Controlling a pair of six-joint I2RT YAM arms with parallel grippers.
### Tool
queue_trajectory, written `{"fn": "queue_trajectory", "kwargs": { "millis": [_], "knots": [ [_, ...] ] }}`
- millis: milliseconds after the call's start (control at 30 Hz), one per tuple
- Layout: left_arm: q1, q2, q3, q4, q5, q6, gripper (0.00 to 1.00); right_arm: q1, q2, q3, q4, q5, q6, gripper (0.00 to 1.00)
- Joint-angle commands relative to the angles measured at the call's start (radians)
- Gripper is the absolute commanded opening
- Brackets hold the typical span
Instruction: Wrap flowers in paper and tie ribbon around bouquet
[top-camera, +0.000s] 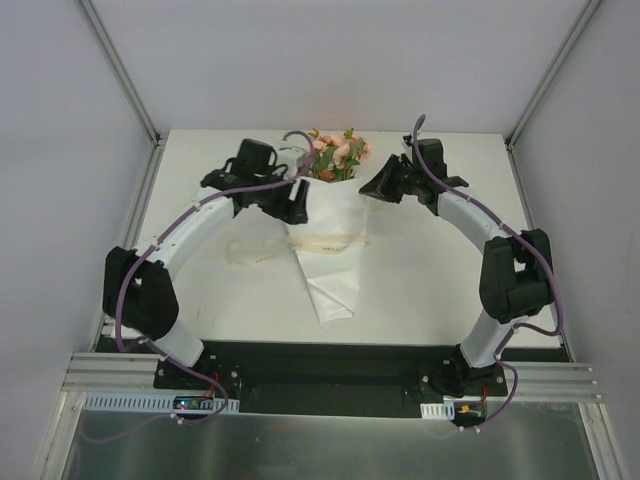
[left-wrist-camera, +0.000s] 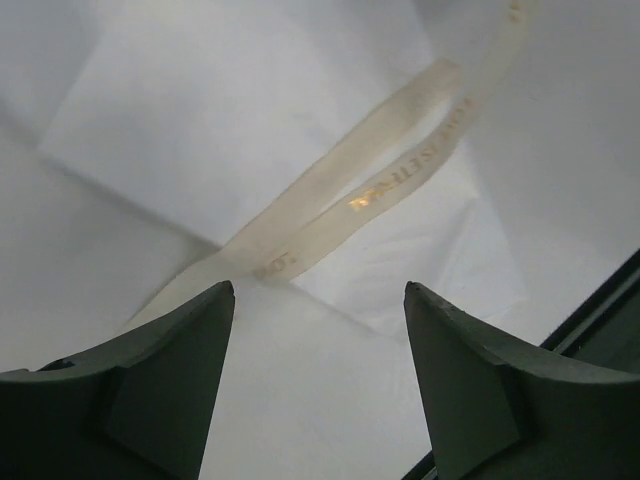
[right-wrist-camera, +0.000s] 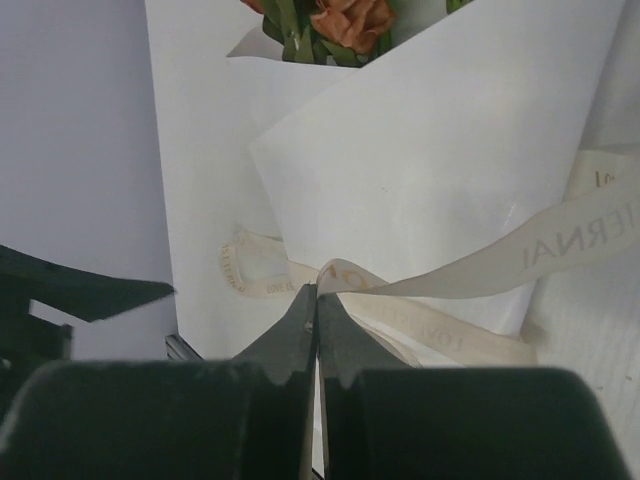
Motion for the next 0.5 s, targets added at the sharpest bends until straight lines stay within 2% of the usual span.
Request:
{"fn": "queue_trajectory", "kwargs": {
  "millis": [0, 67, 133, 300, 467],
  "knots": [
    [-0.153, 0.134, 0.045, 0.185, 0.203, 0.279, 0.7, 0.007, 0.033, 0.09, 0.057, -0.028, 0.133, 0.01],
    [-0.156, 0.174, 0.06, 0.217, 0.265, 0.303, 0.81, 0.003, 0.062, 0.11, 0.042, -0.021, 0.2, 0.01],
    [-0.16, 0.229, 0.088, 0.223, 0.307, 0.323, 0.95, 0.004, 0.091, 0.126, 0.027, -0.017, 0.245, 0.01],
    [-0.194, 0.303, 0.102, 0.295, 0.283, 0.311, 0.95, 0.019, 0.099, 0.117, 0.01, 0.04, 0.339, 0.01],
    [-0.242, 0.368, 0.107, 0.295, 0.136, 0.358, 0.85, 0.016, 0.111, 0.135, -0.022, 0.054, 0.311, 0.01]
  ]
}}
